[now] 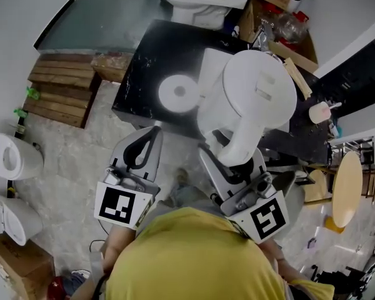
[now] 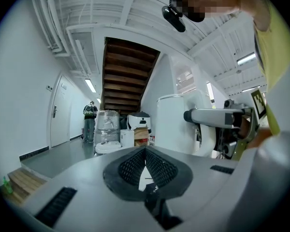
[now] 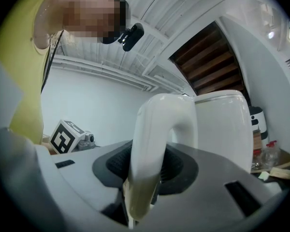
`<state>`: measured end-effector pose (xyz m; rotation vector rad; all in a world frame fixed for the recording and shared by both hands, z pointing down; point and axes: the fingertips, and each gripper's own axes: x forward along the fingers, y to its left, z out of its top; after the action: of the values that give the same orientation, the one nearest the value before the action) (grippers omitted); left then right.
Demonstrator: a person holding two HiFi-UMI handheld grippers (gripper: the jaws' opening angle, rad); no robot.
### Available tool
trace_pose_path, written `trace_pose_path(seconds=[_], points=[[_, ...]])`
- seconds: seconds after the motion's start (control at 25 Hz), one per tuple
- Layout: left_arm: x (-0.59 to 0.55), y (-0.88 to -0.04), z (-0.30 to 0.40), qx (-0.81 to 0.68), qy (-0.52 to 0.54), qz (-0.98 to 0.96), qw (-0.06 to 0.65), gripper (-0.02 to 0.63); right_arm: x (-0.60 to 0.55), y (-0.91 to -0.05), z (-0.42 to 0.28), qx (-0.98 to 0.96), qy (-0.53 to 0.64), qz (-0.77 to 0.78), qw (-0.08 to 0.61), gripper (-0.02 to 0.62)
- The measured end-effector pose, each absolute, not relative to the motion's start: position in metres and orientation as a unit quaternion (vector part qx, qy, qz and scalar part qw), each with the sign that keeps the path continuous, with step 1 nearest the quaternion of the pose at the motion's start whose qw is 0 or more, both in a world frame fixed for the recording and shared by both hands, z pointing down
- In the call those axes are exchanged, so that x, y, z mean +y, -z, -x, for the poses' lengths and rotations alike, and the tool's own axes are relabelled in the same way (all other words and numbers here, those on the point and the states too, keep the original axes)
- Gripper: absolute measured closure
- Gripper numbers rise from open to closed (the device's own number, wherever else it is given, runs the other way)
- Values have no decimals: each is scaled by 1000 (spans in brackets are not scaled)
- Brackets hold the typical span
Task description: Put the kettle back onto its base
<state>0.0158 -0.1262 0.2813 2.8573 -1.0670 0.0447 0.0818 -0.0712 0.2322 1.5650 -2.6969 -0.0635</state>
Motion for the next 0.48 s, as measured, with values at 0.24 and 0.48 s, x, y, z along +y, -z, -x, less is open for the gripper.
trace_pose_path(seconds=[0.24, 0.48], points=[[-148, -287, -18, -373, -31, -927, 32, 595, -99, -222, -86, -879, 34, -476, -17, 459], [-161, -294, -15, -381, -39, -923, 34, 595, -113, -222, -78, -890, 38, -455, -16, 459]])
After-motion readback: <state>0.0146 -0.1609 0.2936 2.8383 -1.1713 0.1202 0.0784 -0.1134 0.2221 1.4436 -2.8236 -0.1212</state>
